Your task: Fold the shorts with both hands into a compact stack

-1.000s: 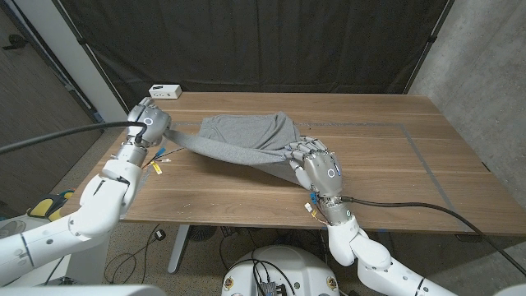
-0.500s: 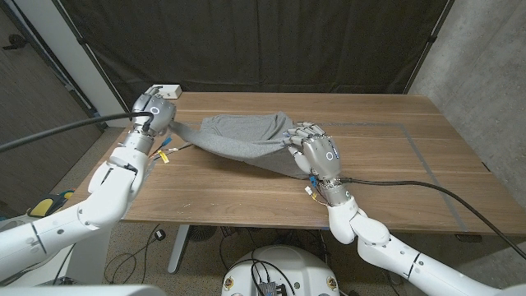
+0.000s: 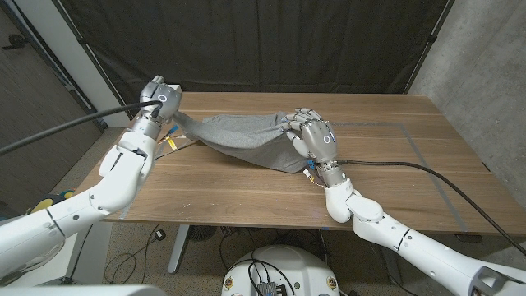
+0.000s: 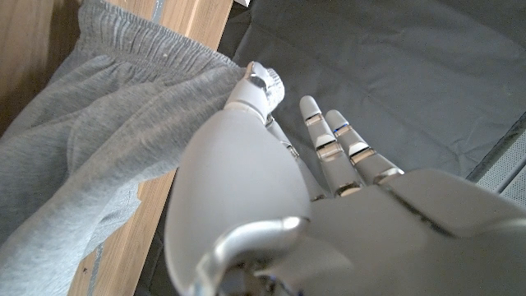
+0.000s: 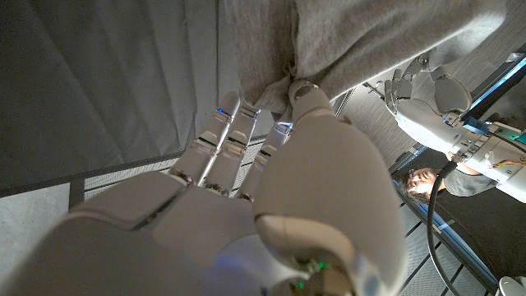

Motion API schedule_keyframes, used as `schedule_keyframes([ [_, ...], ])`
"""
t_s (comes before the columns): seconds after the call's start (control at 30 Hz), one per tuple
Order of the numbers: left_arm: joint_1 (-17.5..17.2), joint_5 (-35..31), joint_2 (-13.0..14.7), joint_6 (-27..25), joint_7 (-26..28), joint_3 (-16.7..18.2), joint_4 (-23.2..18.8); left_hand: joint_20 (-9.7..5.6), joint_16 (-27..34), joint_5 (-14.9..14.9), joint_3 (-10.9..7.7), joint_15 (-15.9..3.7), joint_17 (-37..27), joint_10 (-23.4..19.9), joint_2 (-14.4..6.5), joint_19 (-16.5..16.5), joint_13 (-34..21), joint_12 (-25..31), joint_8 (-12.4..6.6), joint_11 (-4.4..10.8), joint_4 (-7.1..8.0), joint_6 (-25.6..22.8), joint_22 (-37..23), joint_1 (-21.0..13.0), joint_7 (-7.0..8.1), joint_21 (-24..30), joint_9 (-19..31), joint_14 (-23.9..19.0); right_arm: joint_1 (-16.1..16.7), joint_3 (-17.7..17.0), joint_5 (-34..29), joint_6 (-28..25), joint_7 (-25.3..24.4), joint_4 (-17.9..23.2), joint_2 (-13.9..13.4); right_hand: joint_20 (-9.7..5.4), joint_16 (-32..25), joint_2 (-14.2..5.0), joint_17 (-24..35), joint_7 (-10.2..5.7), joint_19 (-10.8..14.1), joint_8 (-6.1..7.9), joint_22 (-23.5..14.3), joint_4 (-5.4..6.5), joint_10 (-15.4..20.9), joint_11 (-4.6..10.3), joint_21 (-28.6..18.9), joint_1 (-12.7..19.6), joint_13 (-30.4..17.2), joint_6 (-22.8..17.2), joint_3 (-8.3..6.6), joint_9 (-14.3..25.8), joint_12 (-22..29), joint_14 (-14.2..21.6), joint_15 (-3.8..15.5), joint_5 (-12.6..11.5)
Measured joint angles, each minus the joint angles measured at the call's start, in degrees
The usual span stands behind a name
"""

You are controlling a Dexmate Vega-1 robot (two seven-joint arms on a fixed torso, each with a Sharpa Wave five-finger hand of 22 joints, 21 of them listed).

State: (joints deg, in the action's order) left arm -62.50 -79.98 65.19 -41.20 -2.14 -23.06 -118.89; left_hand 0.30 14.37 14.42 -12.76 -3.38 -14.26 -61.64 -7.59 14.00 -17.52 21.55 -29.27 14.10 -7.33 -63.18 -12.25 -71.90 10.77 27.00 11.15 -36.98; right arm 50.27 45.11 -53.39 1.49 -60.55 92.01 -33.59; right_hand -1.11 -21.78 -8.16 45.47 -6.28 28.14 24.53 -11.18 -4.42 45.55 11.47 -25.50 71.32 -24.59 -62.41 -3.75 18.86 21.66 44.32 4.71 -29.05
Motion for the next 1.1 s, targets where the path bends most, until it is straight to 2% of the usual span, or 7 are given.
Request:
schedule_keyframes([
  [0.2,2.7,-2.7,-2.0,2.2,-3.6,-0.5,1.3,-0.44,0.1,0.0,0.1,0.0,-0.3,-0.3,0.0,0.0,0.0,-0.1,-0.05,0.32,-0.1,-0.2,0.0,0.0,-0.22,0.3,0.0,0.0,-4.3,1.3,1.1,1.9,0.0,-4.5,1.7,0.0,0.0,0.0,0.1,0.0,0.0,0.0,0.0,0.0,0.0,0.02,0.0,0.0,0.2,0.0,0.0,-0.3,0.0,0.3,0.31,0.0],
  [0.27,3.3,-2.7,-2.4,2.2,-3.6,-0.7,1.6,-0.53,0.3,0.0,0.21,0.0,-0.3,-0.3,0.0,-0.1,0.0,-0.3,-0.22,0.32,-0.21,-0.5,0.0,0.0,0.08,0.3,0.0,0.0,-4.3,1.3,1.2,2.2,0.0,-4.5,1.7,0.0,0.0,0.0,0.1,0.0,0.0,0.0,0.0,0.0,0.2,0.2,0.0,0.0,0.2,0.0,0.0,-0.5,0.0,0.3,0.31,0.0],
  [0.33,4.1,-4.2,-3.0,3.3,-5.6,-0.9,2.2,-0.53,0.3,0.0,0.22,0.0,-0.3,-0.3,0.0,-0.1,0.0,-0.3,-0.22,0.32,-0.22,-0.5,0.0,0.0,0.08,0.3,0.0,0.0,-6.8,2.0,1.3,2.6,0.0,-7.1,2.8,0.0,0.0,0.01,0.1,0.0,0.0,0.0,0.0,0.0,0.2,0.2,0.0,0.0,0.1,0.0,0.0,-0.5,0.0,0.3,0.3,0.0],
  [0.4,5.0,-4.2,-3.5,3.3,-5.6,-1.2,2.8,-0.53,0.3,0.0,0.41,0.0,-0.3,-0.3,0.2,-0.1,0.0,-0.3,-0.23,0.32,-0.07,-0.5,0.0,-0.2,0.07,0.6,-0.2,0.0,-6.8,2.0,1.5,2.8,0.0,-7.1,2.8,-0.01,0.0,0.01,0.1,0.0,0.0,0.0,0.0,0.0,0.2,0.2,0.0,0.0,0.0,0.0,0.0,-0.5,0.0,0.5,0.1,0.0],
  [0.47,5.7,-6.1,-4.0,4.4,-7.9,-1.4,3.4,-0.84,0.5,0.0,0.43,0.0,-0.3,-1.1,0.2,0.2,0.0,-0.3,-0.23,0.27,-0.06,-0.7,0.0,-0.2,-0.15,0.6,-0.3,0.0,-9.7,2.9,1.6,2.9,0.0,-10.0,3.9,0.0,0.0,0.01,0.1,0.0,0.0,0.0,0.0,0.0,0.2,0.2,0.0,0.0,0.0,0.0,0.0,-0.5,0.0,0.5,0.1,0.0],
  [0.93,9.9,-10.2,-6.9,6.1,-12.0,-3.1,8.4,-1.99,0.9,0.2,0.94,-0.22,-0.5,-2.0,0.5,0.7,0.0,-1.3,-0.22,0.12,-0.42,-1.8,0.3,-0.5,-0.13,1.0,-0.5,-0.2,-14.8,4.4,3.3,1.2,0.0,-15.5,5.6,-0.01,0.0,0.01,0.3,0.0,0.0,0.0,0.0,-0.24,0.7,0.08,0.0,0.0,0.0,0.0,-0.24,-0.5,0.0,0.8,0.41,-0.2],
  [1.1,11.3,-12.8,-8.0,6.2,-13.1,-3.8,10.2,-2.16,0.9,0.2,0.94,-0.21,-0.5,-2.4,0.8,0.9,0.0,-1.4,-0.22,0.52,-0.5,-1.8,0.3,-0.8,-0.13,1.2,-0.5,-0.7,-18.0,5.3,4.3,0.6,0.2,-19.2,6.6,-0.01,0.0,0.01,0.3,0.0,0.0,-0.01,0.0,-0.43,0.7,0.08,0.0,0.0,0.0,0.0,-0.42,-0.5,0.0,0.9,0.3,-0.2],
])
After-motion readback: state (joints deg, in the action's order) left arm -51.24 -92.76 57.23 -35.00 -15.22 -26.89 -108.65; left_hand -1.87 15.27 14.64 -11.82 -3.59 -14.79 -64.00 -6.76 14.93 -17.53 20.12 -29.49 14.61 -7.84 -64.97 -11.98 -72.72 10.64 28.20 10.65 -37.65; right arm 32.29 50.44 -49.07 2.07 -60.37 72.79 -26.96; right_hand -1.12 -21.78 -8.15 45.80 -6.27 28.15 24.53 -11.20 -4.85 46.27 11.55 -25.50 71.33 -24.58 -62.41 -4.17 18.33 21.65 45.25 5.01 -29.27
